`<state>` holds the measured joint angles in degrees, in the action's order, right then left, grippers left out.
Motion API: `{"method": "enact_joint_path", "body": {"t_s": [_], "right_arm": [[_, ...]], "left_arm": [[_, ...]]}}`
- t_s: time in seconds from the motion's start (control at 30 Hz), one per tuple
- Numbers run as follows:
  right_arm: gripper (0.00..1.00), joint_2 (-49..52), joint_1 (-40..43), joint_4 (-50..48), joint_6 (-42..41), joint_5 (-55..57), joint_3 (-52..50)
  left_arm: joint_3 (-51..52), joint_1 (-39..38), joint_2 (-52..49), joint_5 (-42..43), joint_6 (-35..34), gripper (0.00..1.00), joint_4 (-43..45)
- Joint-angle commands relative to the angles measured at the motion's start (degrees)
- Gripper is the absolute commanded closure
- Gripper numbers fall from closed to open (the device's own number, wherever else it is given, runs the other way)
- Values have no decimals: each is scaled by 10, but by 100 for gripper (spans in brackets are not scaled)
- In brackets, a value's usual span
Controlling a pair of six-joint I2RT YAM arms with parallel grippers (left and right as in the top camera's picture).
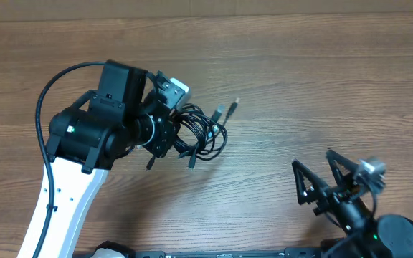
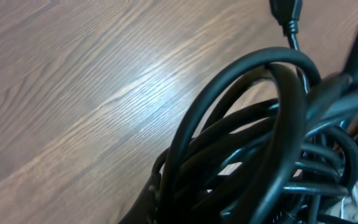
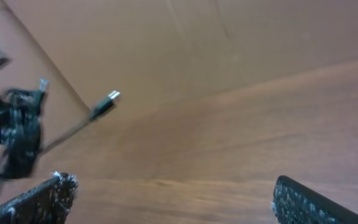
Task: Untangle cables
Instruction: 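Carry the held cable bundle rightward toward the right gripper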
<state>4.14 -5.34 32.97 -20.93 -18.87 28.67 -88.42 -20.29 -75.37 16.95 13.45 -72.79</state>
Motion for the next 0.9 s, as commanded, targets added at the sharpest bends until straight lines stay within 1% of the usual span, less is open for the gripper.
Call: {"method": "enact_joint_path", "body": {"t_s": [0.0, 0.1, 0.2, 0.23, 0.33, 0.43, 0.53, 0.67, 0.73, 0.87], "right_arm": [[0, 0, -2, 41, 2, -5, 68], [0, 8, -2, 104, 17, -5, 113], [0, 30, -2, 175, 17, -8, 160], [0, 49, -2, 216, 17, -13, 189], [0, 95, -2, 283, 34, -49, 248], [0, 137, -2, 327, 49, -68, 302], [0, 165, -2, 340, 49, -85, 339], [0, 182, -2, 308, 49, -90, 372], [0, 182, -2, 270, 35, -97, 372], [0, 182, -2, 252, 21, -123, 372]], "left_arm": [[1, -26, 13, 79, 100, 96, 2], [1, -59, 12, 97, 136, 96, 2], [1, -96, 12, 97, 149, 96, 5], [1, -111, 12, 96, 149, 96, 9], [1, -134, 12, 97, 151, 96, 10], [1, -153, 12, 97, 174, 96, 10], [1, -175, 12, 97, 210, 96, 10], [1, -203, 12, 100, 255, 96, 12], [1, -218, 12, 112, 263, 96, 25], [1, -228, 12, 148, 262, 96, 69]]}}
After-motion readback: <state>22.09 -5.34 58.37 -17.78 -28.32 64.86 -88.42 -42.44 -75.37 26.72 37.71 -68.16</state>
